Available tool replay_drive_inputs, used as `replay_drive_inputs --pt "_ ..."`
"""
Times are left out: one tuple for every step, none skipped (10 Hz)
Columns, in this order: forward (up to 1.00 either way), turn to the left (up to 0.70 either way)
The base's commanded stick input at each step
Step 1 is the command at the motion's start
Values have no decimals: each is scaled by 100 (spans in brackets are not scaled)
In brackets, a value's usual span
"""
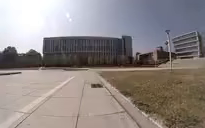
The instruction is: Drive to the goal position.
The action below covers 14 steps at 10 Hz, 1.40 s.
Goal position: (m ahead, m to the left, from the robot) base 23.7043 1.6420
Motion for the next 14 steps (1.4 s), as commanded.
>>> replay_drive_inputs --pt "4 0" --pt "4 0" --pt "4 0" --pt "4 0" --pt "4 0" --pt "4 0" --pt "4 0" --pt "4 0" --pt "4 0" --pt "4 0" --pt "4 0" --pt "4 0" --pt "4 0" --pt "4 0"
